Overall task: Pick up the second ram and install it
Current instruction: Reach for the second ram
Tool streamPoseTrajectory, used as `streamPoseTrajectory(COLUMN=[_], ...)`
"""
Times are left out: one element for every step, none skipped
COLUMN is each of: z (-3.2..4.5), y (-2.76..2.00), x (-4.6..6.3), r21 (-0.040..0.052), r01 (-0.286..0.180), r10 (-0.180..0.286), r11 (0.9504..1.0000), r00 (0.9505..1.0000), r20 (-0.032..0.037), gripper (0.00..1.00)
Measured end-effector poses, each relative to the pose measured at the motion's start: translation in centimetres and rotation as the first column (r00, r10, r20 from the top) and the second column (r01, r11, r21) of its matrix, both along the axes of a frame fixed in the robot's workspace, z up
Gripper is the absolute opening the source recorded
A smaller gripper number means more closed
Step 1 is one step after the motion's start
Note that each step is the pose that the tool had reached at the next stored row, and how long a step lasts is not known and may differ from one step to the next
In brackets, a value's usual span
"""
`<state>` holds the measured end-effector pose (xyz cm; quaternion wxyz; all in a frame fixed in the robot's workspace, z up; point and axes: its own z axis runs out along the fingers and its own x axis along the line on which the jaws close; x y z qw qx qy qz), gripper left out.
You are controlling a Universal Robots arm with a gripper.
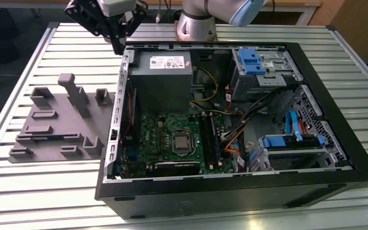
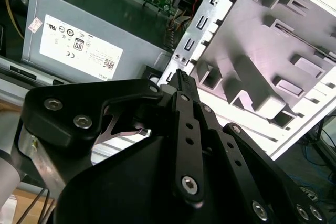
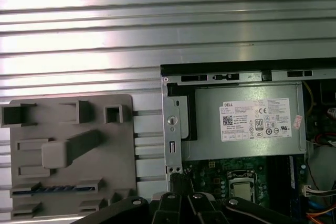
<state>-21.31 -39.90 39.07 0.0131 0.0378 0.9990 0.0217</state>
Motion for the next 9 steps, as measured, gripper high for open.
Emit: streamPoseTrajectory(z=[0.00,-0.01,-0.02,-0.02,-0.02,-0.02,-0.03,-0.03,-0.03], y=[0.00,0.00,0.00,0.00,0.00,0.00,0.00,0.00,0.00], x=[-0.09,-0.17,-0.24,-0.32,-0.40,-0.48,-0.55,-0.62,-0.70], r21=[0.0000,0.0000,0.0000,0.0000,0.0000,-0.0001,0.0000,0.0000,0.0000], r01=[0.000,0.000,0.000,0.000,0.000,0.000,0.000,0.000,0.000], r10=[0.000,0.000,0.000,0.000,0.000,0.000,0.000,0.000,0.000], r11=[1.0000,1.0000,1.0000,1.0000,1.0000,1.0000,1.0000,1.0000,1.0000], r00=[1.0000,1.0000,1.0000,1.0000,1.0000,1.0000,1.0000,1.0000,1.0000], r20=[-0.0001,0.0000,0.0000,0.0000,0.0000,0.0000,0.0000,0.0000,0.0000], gripper=[0.11,0.11,0.11,0.11,0.11,0.11,0.11,0.11,0.11])
